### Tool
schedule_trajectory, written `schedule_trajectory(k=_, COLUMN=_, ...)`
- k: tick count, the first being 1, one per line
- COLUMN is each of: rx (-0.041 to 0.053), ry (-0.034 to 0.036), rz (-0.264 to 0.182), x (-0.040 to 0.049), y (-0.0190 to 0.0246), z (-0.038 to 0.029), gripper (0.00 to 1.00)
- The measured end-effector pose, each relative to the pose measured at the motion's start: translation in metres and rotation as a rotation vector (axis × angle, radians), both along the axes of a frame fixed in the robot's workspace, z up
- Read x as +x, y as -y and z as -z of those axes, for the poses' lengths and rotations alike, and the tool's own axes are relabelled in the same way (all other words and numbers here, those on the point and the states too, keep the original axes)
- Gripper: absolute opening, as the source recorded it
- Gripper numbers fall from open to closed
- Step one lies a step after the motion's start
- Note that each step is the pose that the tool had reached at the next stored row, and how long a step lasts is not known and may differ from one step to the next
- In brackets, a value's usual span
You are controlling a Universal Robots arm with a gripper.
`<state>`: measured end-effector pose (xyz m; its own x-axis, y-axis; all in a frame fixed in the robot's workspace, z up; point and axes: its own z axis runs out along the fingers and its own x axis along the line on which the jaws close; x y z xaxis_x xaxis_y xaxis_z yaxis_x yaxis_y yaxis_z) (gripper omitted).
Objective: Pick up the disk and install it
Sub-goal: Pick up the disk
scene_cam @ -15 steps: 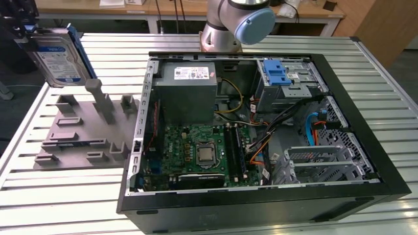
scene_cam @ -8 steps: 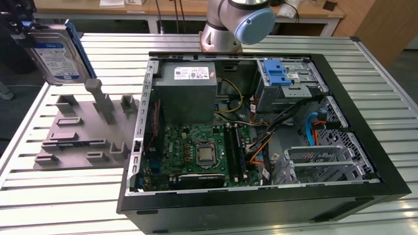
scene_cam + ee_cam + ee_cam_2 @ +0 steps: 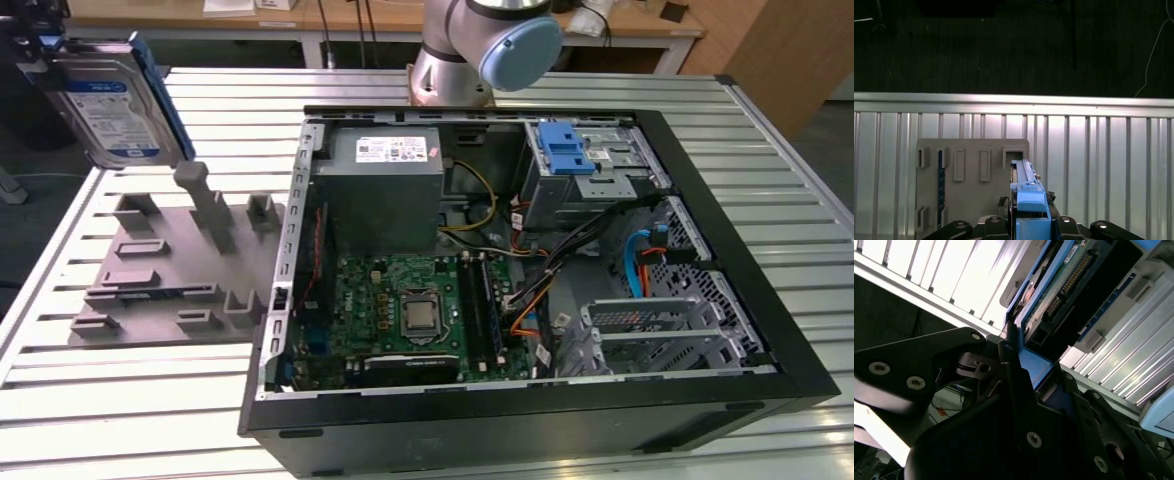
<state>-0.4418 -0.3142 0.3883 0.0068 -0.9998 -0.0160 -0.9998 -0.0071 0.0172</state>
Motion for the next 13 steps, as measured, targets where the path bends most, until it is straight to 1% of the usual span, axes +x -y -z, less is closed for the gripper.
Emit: schedule_trajectory(k=13, rx=0.0000, ry=-0.0001, rz=0.000, x=0.0000, y=-0.0004, z=-0.0123, gripper=0.36)
